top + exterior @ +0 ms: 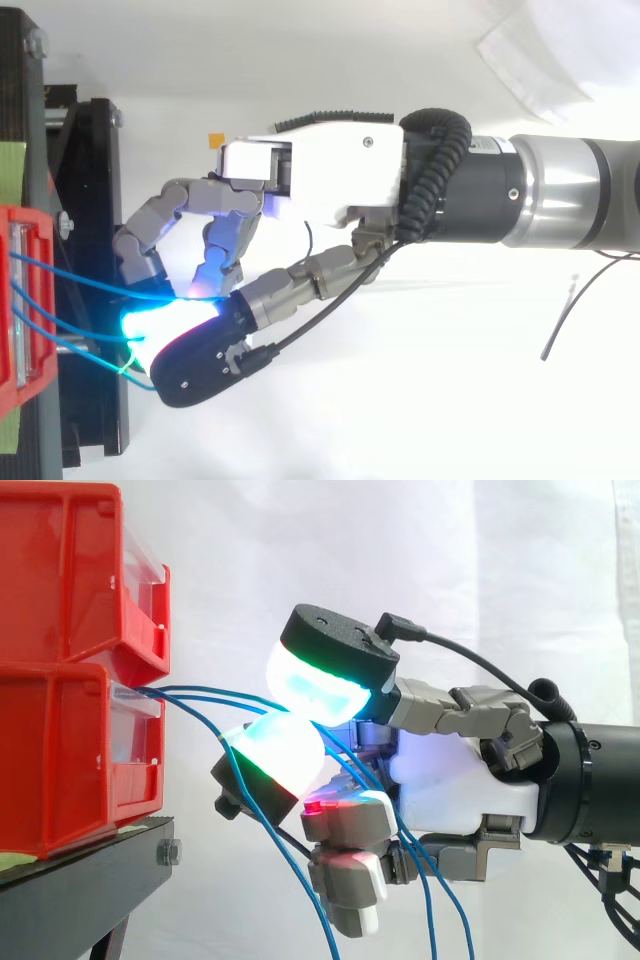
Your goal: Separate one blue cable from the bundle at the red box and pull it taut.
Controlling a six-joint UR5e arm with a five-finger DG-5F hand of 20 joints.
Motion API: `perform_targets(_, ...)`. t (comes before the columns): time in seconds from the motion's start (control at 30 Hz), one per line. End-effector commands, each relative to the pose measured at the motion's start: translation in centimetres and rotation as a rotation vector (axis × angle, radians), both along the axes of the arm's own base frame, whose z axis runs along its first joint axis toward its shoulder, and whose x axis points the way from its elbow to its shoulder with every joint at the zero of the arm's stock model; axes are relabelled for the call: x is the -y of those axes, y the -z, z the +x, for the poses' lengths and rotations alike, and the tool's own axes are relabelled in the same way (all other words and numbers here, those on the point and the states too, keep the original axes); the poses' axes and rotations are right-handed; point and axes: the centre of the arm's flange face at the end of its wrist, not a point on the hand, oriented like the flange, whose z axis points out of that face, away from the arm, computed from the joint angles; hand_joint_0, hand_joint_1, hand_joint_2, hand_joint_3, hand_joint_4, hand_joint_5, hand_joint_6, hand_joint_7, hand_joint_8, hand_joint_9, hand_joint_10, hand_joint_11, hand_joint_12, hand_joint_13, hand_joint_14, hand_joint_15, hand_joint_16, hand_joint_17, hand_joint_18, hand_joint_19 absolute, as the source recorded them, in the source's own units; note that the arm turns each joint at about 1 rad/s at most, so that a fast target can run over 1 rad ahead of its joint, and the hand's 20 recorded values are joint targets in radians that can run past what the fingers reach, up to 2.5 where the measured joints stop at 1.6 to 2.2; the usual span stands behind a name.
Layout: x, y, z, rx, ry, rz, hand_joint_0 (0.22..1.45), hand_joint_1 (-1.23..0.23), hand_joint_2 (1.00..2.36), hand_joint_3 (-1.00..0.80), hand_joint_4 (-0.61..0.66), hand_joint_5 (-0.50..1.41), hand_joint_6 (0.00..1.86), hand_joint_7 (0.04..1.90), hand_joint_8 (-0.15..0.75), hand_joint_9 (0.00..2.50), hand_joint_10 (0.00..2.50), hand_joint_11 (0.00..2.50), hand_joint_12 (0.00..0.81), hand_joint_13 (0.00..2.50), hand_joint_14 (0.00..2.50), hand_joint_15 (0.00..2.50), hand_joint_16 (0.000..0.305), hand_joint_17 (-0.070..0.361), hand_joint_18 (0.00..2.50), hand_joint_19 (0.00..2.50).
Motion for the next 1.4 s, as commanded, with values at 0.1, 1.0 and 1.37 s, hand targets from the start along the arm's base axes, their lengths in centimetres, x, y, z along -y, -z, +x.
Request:
perform_targets(0.1, -0.17, -0.01, 0.03, 0.002, 0.000, -0.001, 0.73, -0.90, 1.00, -0.45, -0.05, -0.18, 0.92, 1.04, 0.253, 1.13, 0.03, 1.21, 0.339, 1.13, 0.03, 0.88, 0.055, 0.123, 0.86, 0.90)
perform_targets(1.0, -0.19, 0.14, -0.07, -0.007, -0.003, -0.001, 0.61, -0.81, 1.01, -0.20, 0.01, -0.15, 0.90, 1.11, 0.284, 1.20, 0.03, 1.21, 0.375, 1.14, 0.03, 0.89, 0.060, 0.134, 0.86, 0.95)
perform_targets(1.37, 0.06, 0.32, -0.19, -0.013, 0.000, -0.007, 0.45, -0.55, 1.00, -0.50, 0.00, -0.13, 0.89, 1.10, 0.305, 1.24, 0.02, 1.17, 0.403, 1.08, 0.03, 0.83, 0.064, 0.144, 0.84, 0.91)
